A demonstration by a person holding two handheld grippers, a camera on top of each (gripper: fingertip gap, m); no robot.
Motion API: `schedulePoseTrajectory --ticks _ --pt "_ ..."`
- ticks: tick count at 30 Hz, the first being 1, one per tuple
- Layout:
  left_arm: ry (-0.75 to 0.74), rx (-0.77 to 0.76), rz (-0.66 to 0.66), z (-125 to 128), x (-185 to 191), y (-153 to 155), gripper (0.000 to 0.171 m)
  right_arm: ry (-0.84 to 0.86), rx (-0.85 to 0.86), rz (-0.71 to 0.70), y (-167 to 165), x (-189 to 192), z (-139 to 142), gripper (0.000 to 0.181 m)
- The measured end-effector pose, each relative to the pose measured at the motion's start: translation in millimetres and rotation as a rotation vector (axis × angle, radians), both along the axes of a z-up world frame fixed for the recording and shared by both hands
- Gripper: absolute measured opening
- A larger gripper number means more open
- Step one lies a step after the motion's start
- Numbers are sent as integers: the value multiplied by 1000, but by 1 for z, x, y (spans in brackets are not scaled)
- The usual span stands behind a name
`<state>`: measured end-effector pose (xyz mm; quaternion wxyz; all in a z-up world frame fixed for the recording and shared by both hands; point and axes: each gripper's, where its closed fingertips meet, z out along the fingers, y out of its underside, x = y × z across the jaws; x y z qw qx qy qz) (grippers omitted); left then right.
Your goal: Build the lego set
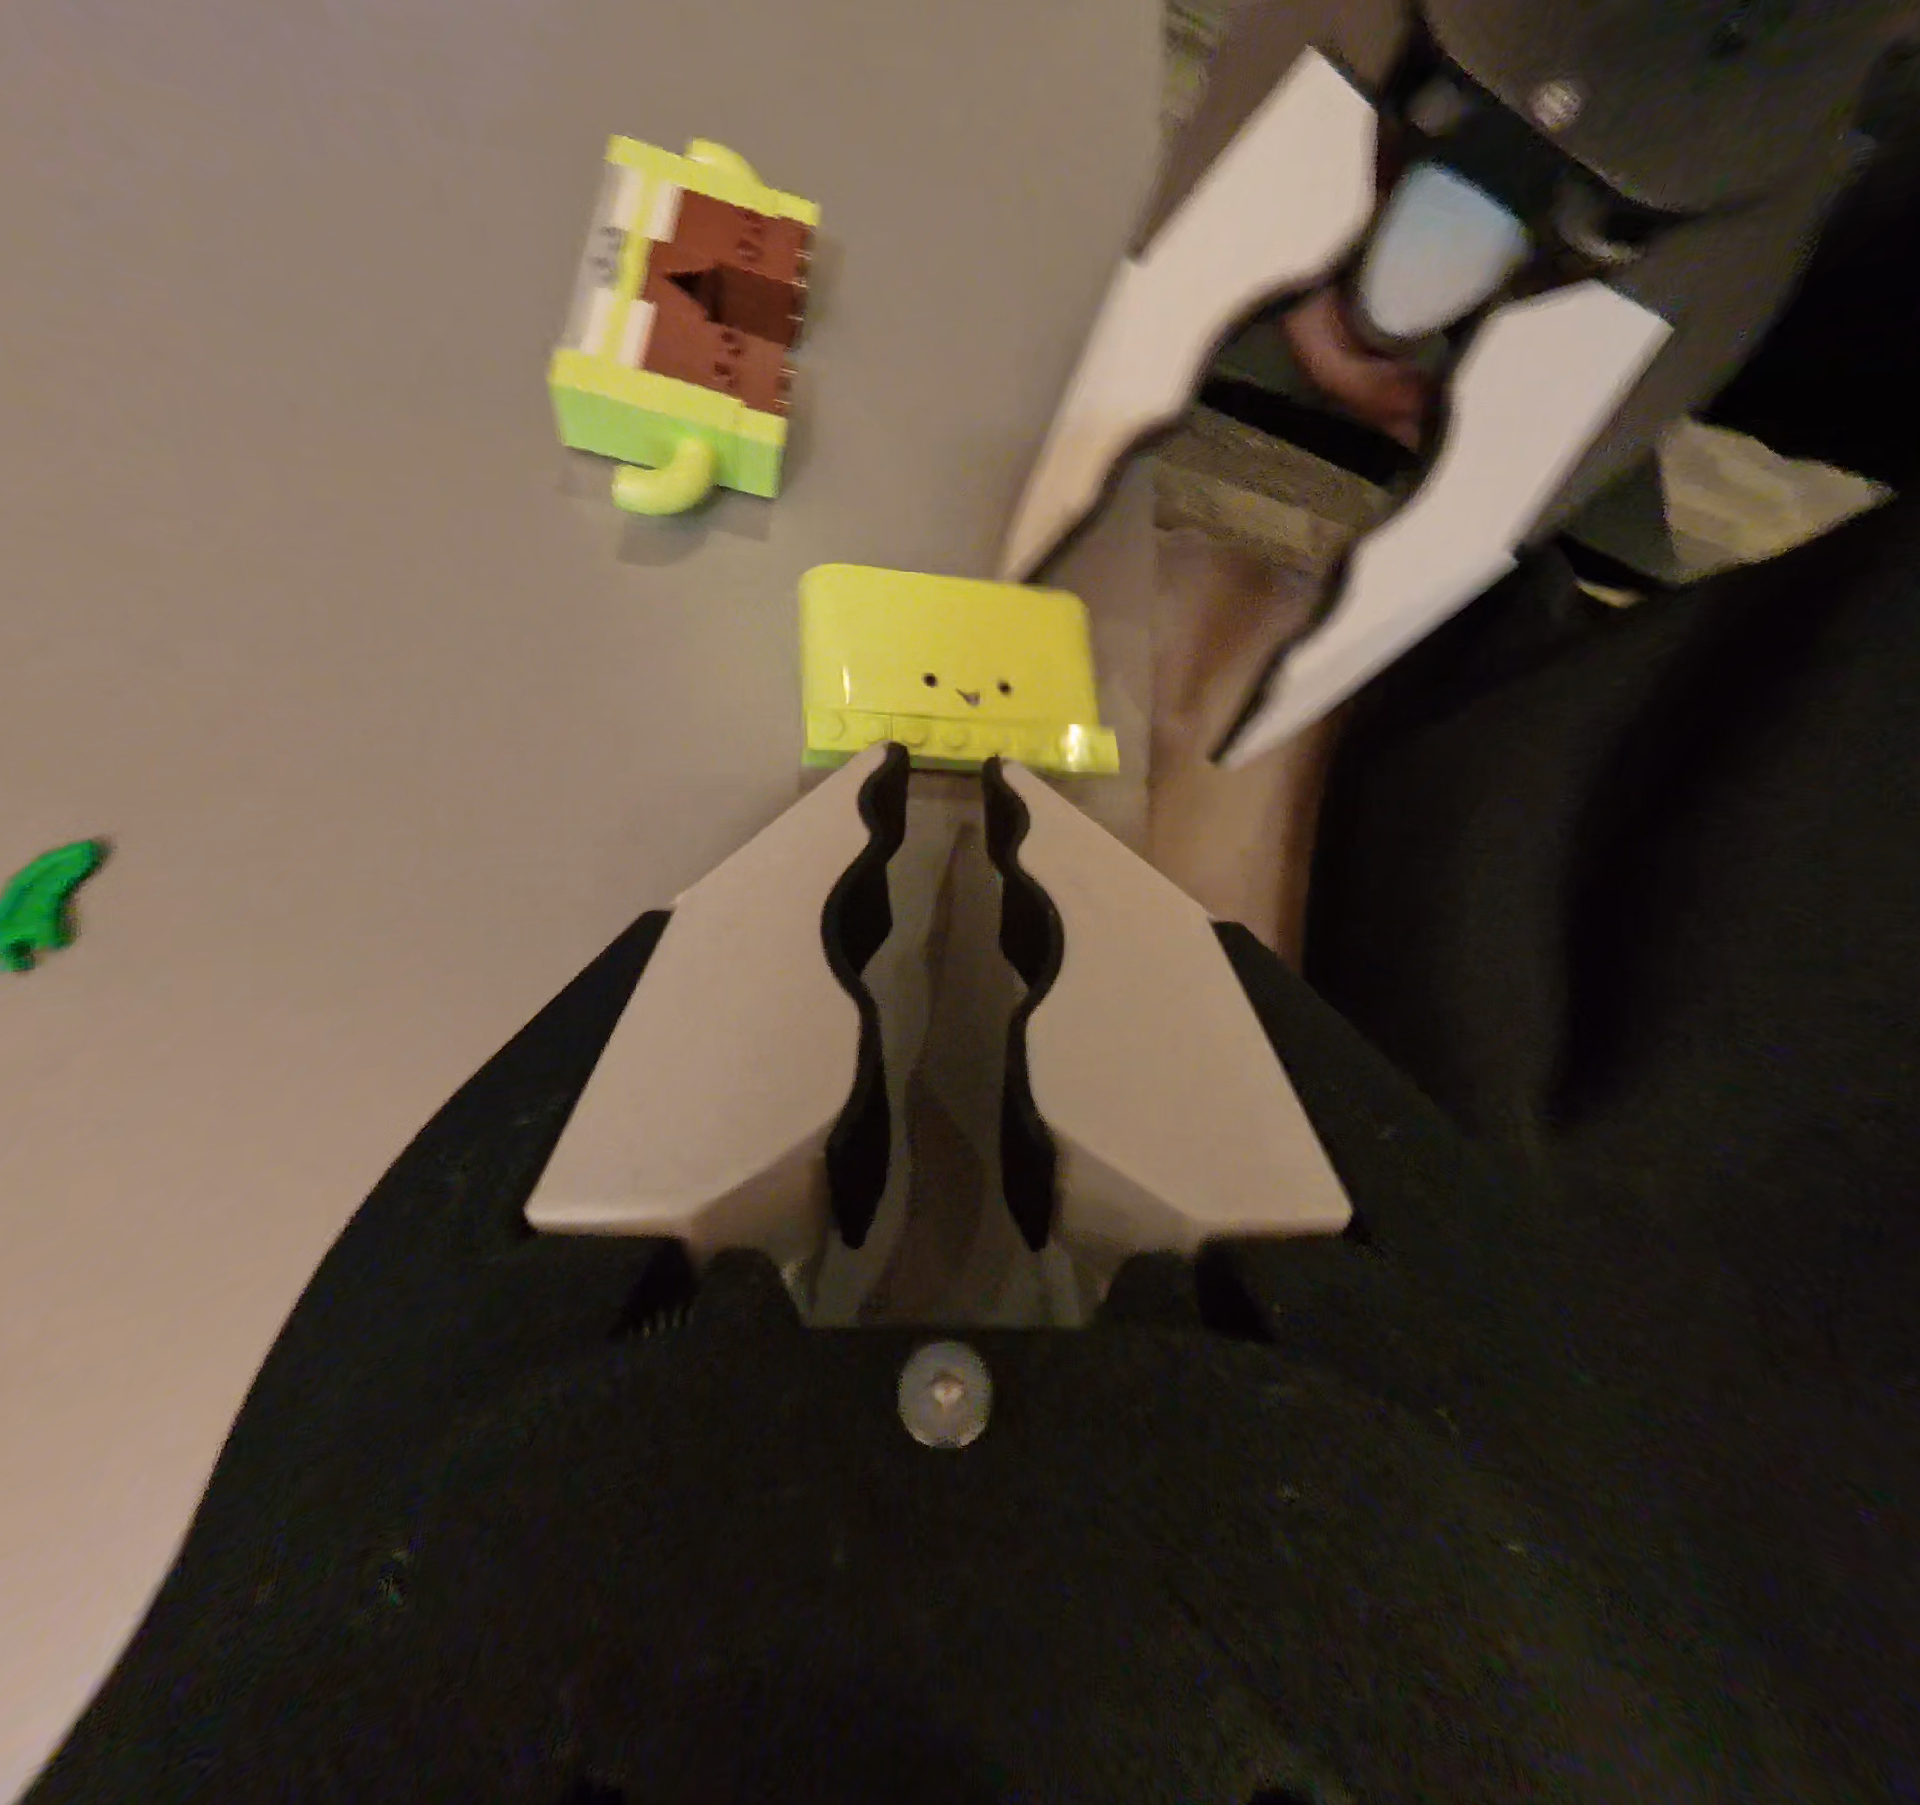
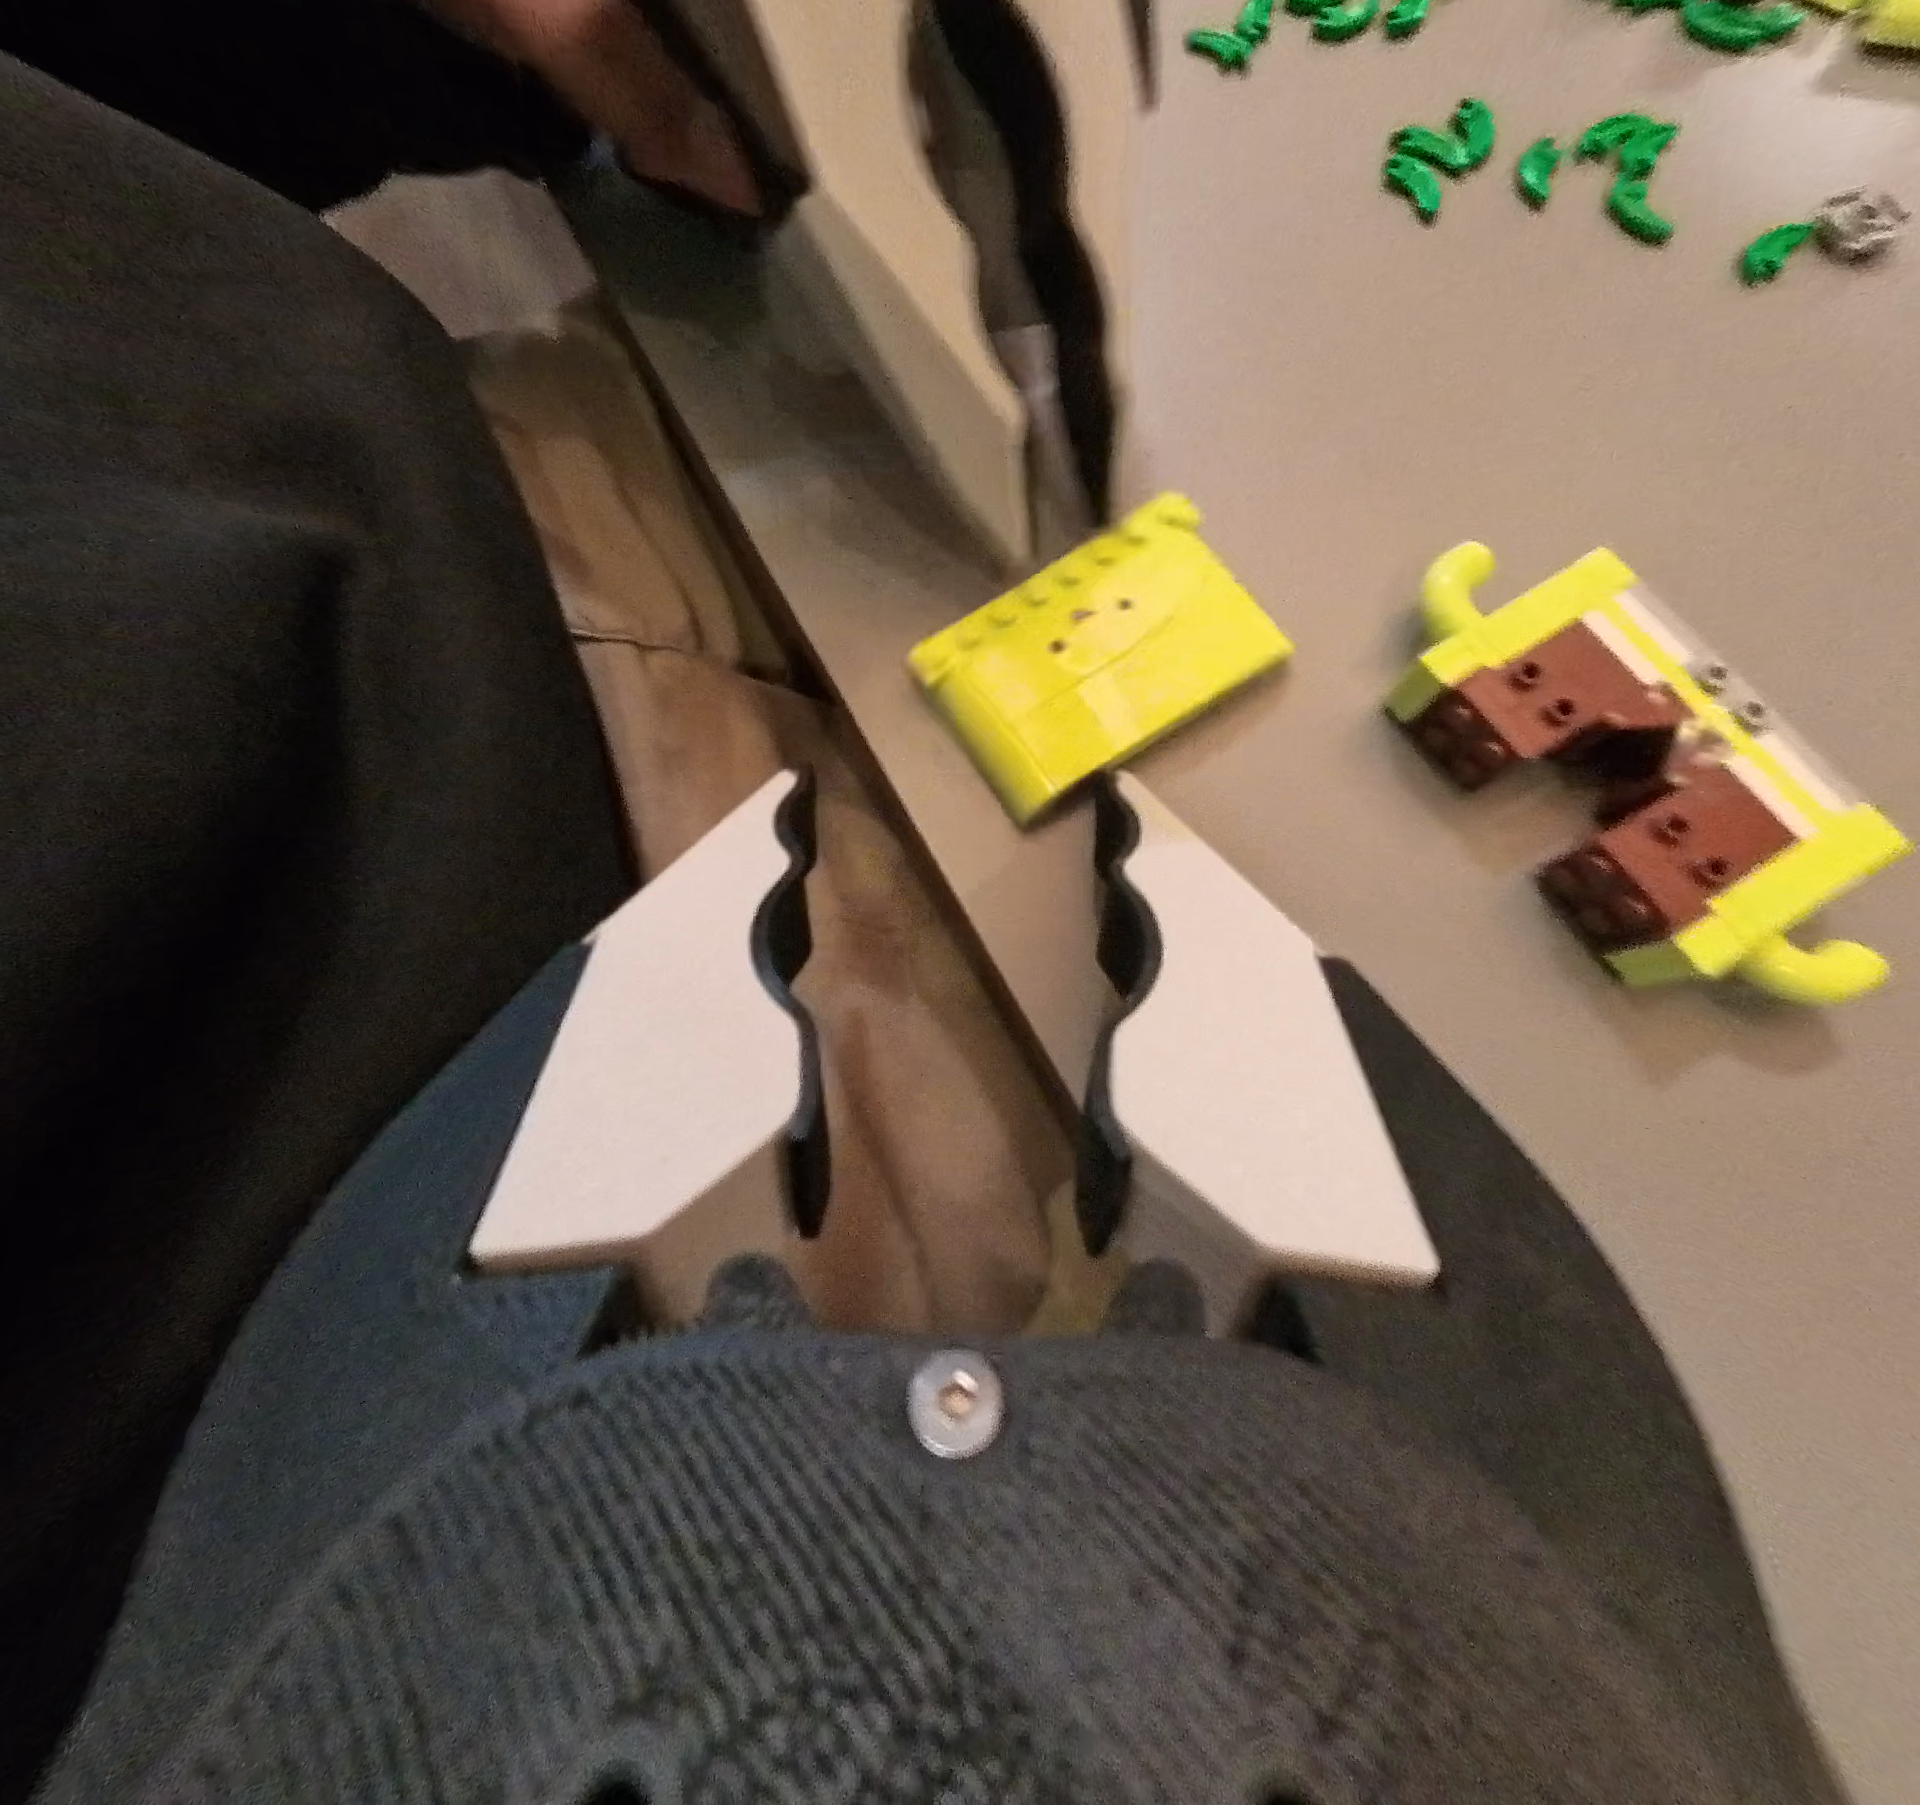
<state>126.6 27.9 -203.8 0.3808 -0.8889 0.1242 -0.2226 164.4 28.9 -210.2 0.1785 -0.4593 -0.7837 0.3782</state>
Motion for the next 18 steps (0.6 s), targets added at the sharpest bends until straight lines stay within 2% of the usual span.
schedulePoseTrajectory --ticks 2,5,9,12,16,18 --pt "-22 0 68 1 -10 4 25 -6 -54 42 -16 -1 3 52" --pt "-91 -2 114 4 -17 6 30 31 -81 89 -31 -5 11 50" --pt "-140 31 158 11 -25 8 30 120 26 27 -13 -21 22 47" --pt "-161 50 171 15 -28 8 30 174 48 -48 -2 -34 31 60" --pt "-158 80 199 19 -34 10 30 135 -2 -130 -9 -46 27 85" --pt "-162 89 205 20 -36 10 30 123 56 -149 -11 -48 19 86"
